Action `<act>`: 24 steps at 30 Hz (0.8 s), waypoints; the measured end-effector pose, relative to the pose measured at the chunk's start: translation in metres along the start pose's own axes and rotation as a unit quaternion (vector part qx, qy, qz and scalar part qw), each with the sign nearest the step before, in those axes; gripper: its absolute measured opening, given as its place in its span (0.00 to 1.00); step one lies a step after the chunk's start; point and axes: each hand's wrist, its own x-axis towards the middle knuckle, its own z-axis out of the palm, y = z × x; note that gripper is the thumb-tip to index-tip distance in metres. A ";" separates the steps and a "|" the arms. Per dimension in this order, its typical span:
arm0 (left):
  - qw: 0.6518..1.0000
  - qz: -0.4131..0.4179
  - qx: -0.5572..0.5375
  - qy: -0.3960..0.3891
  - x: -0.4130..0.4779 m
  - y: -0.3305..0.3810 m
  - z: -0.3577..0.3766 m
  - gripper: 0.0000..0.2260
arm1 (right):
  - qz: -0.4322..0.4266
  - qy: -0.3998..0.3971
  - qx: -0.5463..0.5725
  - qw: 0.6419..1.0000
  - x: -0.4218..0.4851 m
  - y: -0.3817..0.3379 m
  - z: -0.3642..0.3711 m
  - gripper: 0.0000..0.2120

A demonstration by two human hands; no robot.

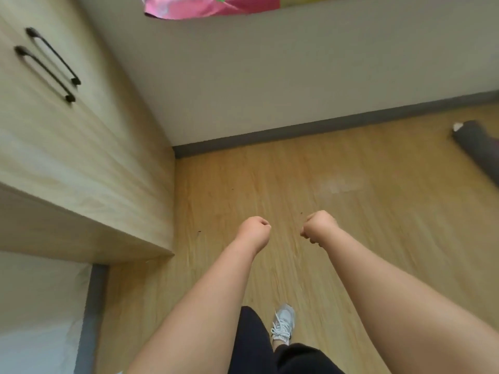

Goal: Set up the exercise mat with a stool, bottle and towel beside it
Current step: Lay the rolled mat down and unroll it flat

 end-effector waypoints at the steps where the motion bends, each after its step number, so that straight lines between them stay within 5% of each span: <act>1: 1.000 0.007 0.019 -0.006 0.009 0.014 0.006 0.13 | 0.013 0.022 0.011 1.000 0.007 0.007 -0.010 0.05; 10: 0.964 0.111 0.228 -0.084 0.099 0.158 0.062 0.14 | 0.080 0.084 0.119 0.986 0.072 0.063 -0.124 0.10; 24: 0.830 0.295 0.436 -0.185 0.184 0.413 0.186 0.16 | 0.195 0.200 0.309 0.909 0.146 0.147 -0.295 0.16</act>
